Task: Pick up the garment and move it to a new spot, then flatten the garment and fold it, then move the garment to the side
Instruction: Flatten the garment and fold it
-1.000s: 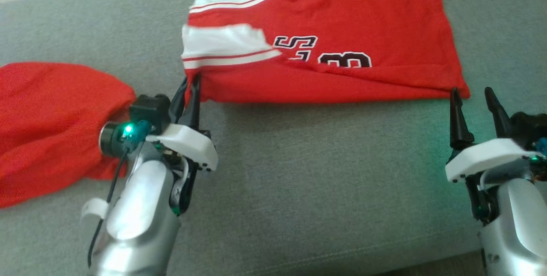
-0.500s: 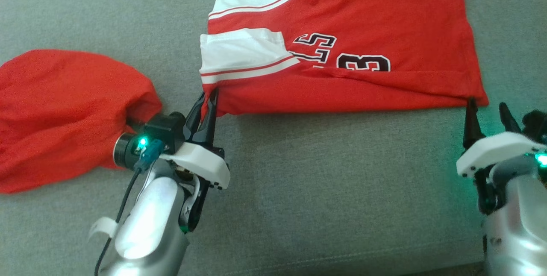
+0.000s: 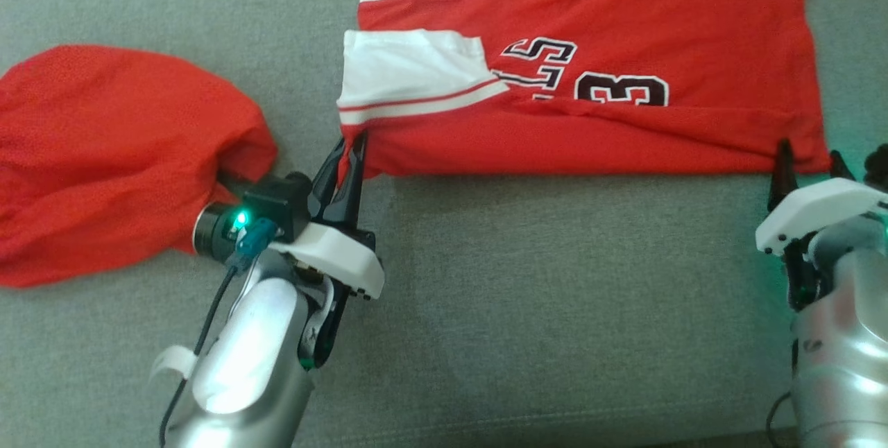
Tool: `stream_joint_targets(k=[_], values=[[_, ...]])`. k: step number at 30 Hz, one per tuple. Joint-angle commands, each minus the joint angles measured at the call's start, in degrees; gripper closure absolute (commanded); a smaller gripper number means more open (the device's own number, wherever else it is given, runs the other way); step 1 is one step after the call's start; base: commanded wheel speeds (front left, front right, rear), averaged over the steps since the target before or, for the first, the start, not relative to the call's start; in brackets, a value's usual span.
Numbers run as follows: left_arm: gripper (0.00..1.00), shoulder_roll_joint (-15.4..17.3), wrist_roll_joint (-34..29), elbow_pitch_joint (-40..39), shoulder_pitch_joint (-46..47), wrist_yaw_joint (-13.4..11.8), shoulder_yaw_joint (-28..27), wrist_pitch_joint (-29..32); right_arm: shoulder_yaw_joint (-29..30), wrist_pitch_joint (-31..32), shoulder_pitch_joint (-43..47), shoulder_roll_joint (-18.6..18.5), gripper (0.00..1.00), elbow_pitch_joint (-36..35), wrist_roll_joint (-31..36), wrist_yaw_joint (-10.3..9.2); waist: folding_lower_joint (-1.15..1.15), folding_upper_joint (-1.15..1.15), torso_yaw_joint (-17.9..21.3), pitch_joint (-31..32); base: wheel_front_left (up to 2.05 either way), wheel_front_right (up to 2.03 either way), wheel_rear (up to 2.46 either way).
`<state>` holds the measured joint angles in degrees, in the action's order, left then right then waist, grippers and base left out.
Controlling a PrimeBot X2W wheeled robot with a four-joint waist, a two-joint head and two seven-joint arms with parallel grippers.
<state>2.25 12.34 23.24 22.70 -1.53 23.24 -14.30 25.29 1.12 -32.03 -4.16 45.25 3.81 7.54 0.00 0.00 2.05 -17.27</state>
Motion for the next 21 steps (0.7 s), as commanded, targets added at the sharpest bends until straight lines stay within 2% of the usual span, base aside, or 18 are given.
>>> stream_joint_targets(k=[1,6,7,8,9,10,21], values=[[1.0,0.64,0.45,-2.41,2.3,-0.35,-1.59,-0.7,-1.02,0.08,-1.93,-0.37,0.0,-0.96,0.5,-0.05,0.0,0.0,-0.38,-0.58,0.0,0.0,0.0],[1.0,0.64,0.37,-3.09,2.72,-0.38,-1.42,-0.7,-0.81,0.35,-3.05,-0.87,0.0,0.87,0.46,-0.05,0.0,0.0,-0.78,-1.27,0.0,0.0,0.0],[1.0,0.63,0.33,-3.24,2.74,-0.38,-1.43,-0.7,-0.86,0.57,-3.19,-0.99,0.04,1.22,0.38,-0.05,0.0,0.0,-0.8,-1.35,0.0,0.0,0.0],[1.0,0.63,0.28,-3.39,2.75,-0.37,-1.45,-0.7,-0.9,0.73,-3.31,-1.1,0.29,1.52,0.25,-0.05,0.0,0.0,-0.83,-1.42,0.0,0.0,0.0],[1.0,0.63,0.23,-3.51,2.75,-0.36,-1.49,-0.7,-0.9,0.88,-3.41,-1.19,0.79,1.81,0.05,-0.05,0.0,0.0,-0.84,-1.47,0.0,0.0,0.0],[1.0,0.63,0.15,-3.6,2.76,-0.34,-1.53,-0.7,-0.93,1.0,-3.5,-1.3,1.0,2.08,-0.17,-0.05,0.0,0.0,-0.83,-1.51,0.0,0.0,0.0],[1.0,0.69,-0.8,-2.14,1.04,0.09,-2.71,-0.7,-5.49,0.45,-2.68,-2.88,1.0,3.36,-3.58,-0.05,0.0,0.0,0.29,1.16,0.0,0.0,0.0]])
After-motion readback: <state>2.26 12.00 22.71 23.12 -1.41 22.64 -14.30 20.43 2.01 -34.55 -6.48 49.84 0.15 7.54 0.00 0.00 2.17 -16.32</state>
